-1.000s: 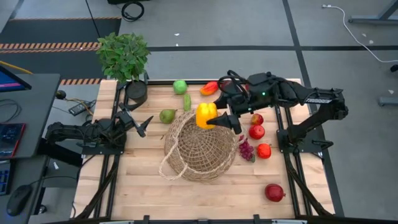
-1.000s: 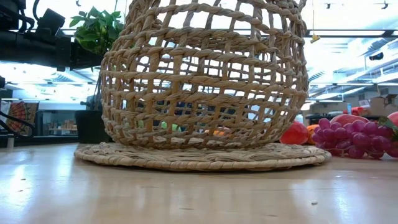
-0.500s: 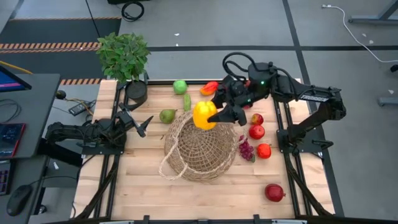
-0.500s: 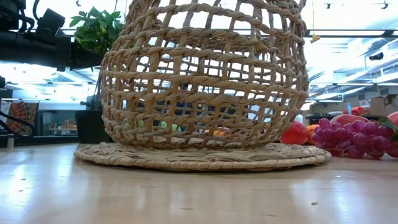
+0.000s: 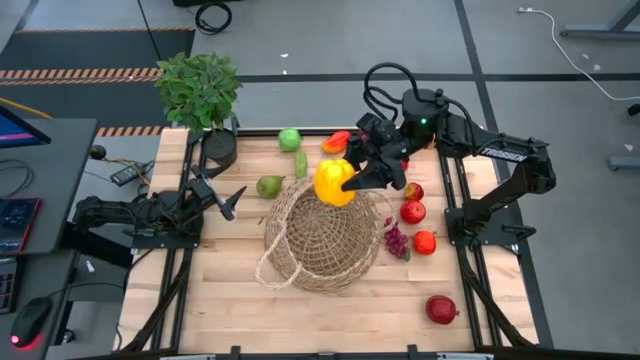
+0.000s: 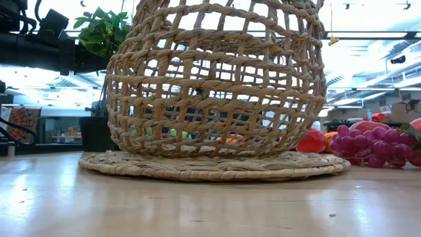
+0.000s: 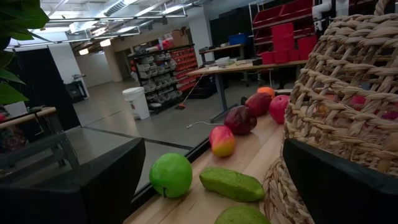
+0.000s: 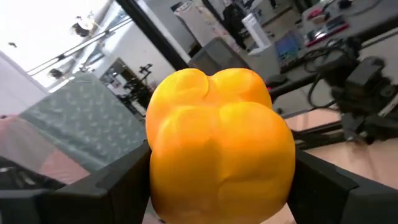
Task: Build produce basket
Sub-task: Put the bell pepper into the woven basket
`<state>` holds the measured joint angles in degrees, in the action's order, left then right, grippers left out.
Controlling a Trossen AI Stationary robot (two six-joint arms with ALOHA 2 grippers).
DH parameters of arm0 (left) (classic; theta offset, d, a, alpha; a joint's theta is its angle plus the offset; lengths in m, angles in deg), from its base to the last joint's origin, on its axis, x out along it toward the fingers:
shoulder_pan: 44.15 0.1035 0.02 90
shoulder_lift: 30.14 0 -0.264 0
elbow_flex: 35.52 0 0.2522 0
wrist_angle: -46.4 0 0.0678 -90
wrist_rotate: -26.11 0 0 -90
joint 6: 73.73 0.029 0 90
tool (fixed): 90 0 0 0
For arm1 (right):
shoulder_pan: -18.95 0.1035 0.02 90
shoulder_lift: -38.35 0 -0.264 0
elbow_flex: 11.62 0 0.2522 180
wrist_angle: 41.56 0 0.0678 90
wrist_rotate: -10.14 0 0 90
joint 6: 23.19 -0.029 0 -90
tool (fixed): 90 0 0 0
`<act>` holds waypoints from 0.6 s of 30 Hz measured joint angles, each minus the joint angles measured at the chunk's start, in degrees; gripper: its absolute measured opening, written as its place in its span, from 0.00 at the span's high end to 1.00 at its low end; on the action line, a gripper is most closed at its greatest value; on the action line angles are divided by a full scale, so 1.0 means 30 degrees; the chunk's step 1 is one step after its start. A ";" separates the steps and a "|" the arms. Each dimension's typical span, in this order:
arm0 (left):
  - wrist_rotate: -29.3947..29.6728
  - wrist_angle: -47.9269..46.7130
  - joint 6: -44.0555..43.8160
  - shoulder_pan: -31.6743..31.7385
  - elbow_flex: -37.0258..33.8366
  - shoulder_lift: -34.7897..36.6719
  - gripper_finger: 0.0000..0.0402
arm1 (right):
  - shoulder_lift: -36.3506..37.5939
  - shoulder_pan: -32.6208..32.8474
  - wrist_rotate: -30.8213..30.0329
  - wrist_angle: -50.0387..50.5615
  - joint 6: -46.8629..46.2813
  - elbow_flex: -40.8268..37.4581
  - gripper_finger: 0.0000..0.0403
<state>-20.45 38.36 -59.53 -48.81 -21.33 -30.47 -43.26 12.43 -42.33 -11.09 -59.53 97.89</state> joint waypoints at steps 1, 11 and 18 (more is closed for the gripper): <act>-0.0001 0.0000 -0.0006 0.0000 -0.0007 -0.0001 0.03 | 0.0000 0.0000 0.0234 -0.0197 -0.0149 0.0000 0.23; 0.0000 0.0000 0.0000 -0.0001 -0.0003 -0.0005 0.03 | 0.0115 0.0000 0.0200 -0.6079 -0.3988 0.0000 0.23; 0.0000 0.0000 0.0000 0.0000 -0.0004 -0.0003 0.03 | 0.0087 0.0000 -0.2959 -0.6904 -0.5653 0.0000 0.23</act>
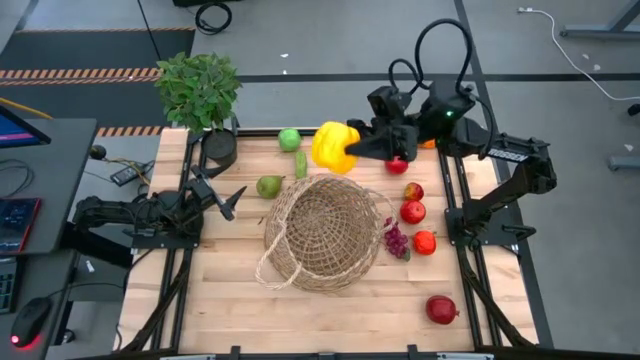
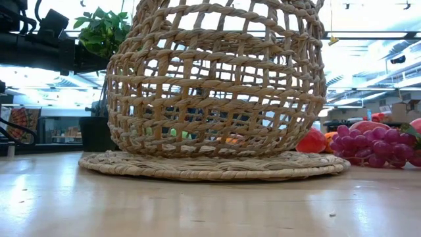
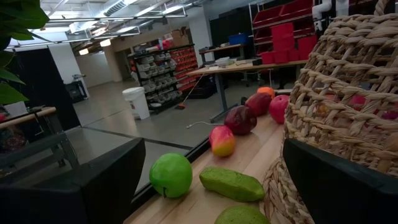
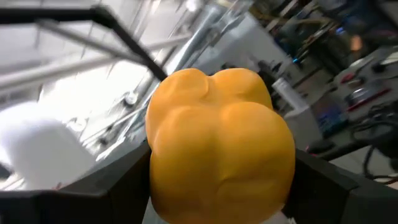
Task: Build produce basket
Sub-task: Put the bell pepper into the woven basket
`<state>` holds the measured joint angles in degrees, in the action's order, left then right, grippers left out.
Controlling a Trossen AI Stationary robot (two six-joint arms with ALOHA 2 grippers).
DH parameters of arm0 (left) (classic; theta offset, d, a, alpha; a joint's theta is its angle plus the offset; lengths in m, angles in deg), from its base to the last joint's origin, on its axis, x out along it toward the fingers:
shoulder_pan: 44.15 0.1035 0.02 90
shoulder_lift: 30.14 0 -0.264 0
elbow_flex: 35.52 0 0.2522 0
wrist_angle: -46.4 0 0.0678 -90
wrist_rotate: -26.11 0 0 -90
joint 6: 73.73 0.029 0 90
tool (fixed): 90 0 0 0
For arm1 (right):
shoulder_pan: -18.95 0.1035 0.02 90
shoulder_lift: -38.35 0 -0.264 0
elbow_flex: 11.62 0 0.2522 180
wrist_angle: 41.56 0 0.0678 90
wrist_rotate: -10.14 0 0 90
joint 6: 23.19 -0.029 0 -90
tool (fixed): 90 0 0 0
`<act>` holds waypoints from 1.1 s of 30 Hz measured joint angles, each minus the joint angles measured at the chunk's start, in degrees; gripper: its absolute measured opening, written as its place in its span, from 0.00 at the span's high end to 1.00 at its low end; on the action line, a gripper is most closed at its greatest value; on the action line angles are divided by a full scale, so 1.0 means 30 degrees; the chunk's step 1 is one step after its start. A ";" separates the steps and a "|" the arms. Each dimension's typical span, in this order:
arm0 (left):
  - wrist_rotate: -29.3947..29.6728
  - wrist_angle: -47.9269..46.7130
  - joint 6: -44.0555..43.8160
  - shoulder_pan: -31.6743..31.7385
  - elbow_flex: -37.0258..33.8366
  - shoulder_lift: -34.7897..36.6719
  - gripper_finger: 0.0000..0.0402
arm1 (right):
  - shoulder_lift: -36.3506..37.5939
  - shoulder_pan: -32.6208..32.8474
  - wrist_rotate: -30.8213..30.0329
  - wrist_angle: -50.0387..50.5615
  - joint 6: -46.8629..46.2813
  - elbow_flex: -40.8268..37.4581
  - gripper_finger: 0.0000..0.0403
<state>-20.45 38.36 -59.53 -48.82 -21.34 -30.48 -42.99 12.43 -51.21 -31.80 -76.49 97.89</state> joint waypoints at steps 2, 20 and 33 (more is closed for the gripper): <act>0.0000 0.0000 0.0000 0.0000 -0.0004 -0.0004 0.03 | 0.0000 0.0000 -0.0694 0.0058 -0.0027 0.0000 0.23; 0.0000 0.0000 0.0000 -0.0007 0.0004 0.0003 0.03 | -0.0015 0.0816 -0.1832 -0.0595 0.9349 -0.0015 0.23; 0.0000 0.0000 0.0000 -0.0006 0.0003 0.0003 0.03 | -0.0022 0.0825 -0.1898 0.5594 2.3702 -0.0015 0.23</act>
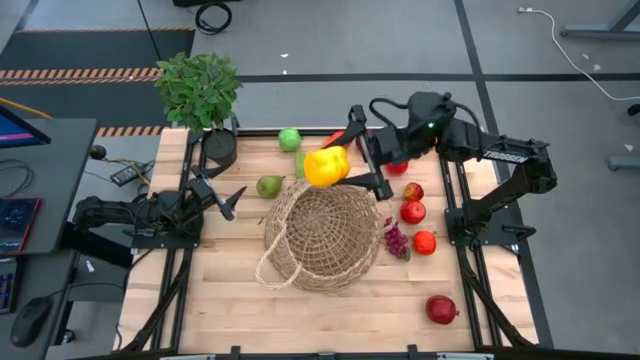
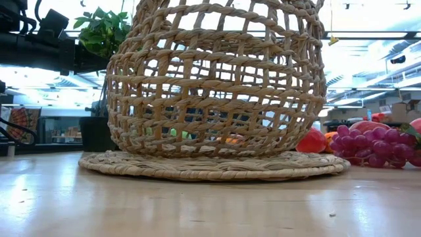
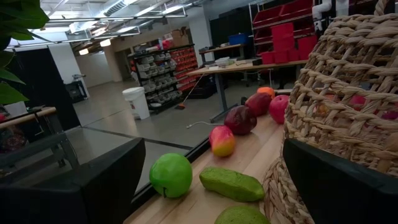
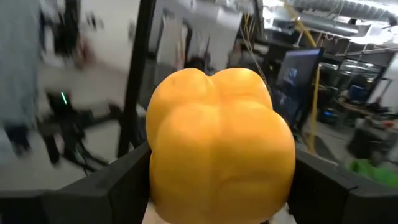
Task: Build produce basket
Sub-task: Put the bell pepper into the woven basket
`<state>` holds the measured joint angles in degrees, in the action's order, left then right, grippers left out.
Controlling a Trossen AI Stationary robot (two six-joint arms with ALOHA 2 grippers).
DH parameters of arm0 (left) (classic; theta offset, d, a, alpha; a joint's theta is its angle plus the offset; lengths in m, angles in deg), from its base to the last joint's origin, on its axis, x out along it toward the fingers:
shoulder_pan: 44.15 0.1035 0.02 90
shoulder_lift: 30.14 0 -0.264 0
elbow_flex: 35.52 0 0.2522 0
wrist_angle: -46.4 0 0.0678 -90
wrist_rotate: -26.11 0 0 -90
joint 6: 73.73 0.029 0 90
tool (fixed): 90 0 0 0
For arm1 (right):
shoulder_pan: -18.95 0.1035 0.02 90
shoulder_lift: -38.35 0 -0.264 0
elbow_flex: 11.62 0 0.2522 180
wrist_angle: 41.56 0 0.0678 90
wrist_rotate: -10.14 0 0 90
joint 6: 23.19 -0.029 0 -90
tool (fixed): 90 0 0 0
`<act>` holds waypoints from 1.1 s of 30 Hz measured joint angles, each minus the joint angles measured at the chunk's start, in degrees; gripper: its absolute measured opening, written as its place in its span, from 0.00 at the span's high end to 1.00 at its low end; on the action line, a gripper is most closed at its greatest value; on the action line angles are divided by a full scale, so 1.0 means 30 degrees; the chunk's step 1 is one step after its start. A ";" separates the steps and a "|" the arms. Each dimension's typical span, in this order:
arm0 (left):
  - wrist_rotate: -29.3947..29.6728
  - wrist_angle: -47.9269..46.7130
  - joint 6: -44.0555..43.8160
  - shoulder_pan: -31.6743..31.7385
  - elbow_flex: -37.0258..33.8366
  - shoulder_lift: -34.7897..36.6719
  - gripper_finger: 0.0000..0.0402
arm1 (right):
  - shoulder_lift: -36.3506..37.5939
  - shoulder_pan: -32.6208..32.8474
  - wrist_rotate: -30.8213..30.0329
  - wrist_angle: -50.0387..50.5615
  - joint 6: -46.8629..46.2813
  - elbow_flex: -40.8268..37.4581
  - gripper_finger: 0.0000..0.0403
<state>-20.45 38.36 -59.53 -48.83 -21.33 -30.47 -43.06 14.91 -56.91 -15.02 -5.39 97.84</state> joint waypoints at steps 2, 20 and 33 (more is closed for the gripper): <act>0.0000 0.0000 0.0000 -0.0001 0.0000 0.0000 0.03 | 0.0000 0.0085 -0.0768 0.1041 0.1368 0.0000 0.23; -0.0006 0.0000 0.0000 0.0006 0.0000 0.0000 0.03 | 0.0007 0.3929 -1.0429 0.4864 1.3080 0.0000 0.21; -0.0004 -0.0003 -0.0006 0.0005 -0.0005 -0.0002 0.03 | -0.0108 0.4705 -1.1358 0.5110 1.0879 -0.1946 0.21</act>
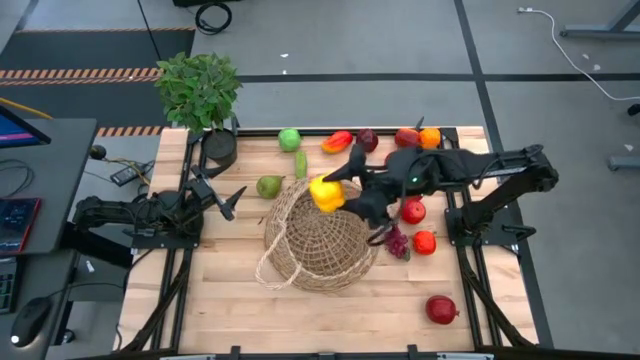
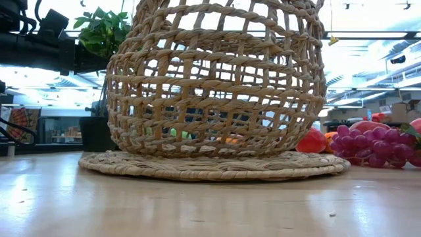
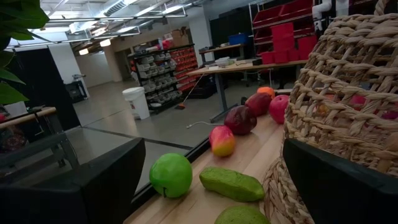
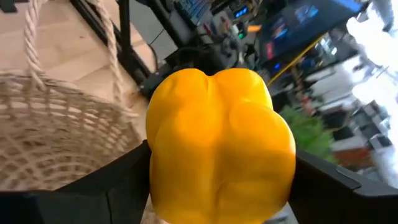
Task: Build produce basket
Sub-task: Put the bell pepper into the woven basket
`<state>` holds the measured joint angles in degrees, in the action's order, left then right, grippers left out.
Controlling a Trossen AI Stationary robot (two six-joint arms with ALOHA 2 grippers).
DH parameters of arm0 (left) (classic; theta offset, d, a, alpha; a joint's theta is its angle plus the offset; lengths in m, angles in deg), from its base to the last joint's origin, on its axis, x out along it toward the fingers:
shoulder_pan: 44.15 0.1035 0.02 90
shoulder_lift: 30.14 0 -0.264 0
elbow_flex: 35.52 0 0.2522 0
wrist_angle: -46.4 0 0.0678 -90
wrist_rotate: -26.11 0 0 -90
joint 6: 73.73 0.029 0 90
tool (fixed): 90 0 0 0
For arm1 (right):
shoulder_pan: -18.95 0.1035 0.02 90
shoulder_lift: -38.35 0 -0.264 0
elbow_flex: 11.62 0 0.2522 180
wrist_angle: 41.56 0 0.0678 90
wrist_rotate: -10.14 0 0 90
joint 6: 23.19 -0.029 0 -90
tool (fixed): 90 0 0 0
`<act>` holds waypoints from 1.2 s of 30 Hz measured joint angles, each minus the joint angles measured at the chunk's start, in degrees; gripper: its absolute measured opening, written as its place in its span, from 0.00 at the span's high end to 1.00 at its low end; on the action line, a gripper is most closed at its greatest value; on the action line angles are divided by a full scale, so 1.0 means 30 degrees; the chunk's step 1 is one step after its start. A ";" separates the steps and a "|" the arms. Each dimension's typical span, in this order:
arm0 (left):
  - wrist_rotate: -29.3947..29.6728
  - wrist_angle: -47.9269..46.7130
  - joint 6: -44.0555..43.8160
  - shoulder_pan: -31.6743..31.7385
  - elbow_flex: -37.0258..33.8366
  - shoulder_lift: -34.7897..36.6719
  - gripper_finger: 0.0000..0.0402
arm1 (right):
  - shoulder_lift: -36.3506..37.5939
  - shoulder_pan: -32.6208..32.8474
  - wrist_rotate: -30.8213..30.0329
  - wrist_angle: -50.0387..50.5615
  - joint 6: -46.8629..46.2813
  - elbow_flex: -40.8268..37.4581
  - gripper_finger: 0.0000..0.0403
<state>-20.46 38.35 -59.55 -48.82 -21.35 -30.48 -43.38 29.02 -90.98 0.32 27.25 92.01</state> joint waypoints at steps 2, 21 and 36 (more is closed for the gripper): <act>-0.0002 -0.0004 0.0008 -0.0004 0.0004 -0.0004 0.03 | -0.0286 0.0032 -0.0272 0.0076 -0.0796 -0.0523 0.21; 0.0003 -0.0018 0.0006 0.0001 0.0005 0.0001 0.03 | -0.7721 0.0554 -0.0643 0.7829 -0.8661 0.5958 0.21; 0.0000 -0.0004 0.0006 -0.0002 0.0004 -0.0001 0.03 | -1.1006 0.0247 0.0269 1.2737 -1.4895 0.6558 0.21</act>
<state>-20.47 38.34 -59.53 -48.83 -21.34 -30.48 -76.40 29.76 -90.17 38.53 -17.43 111.68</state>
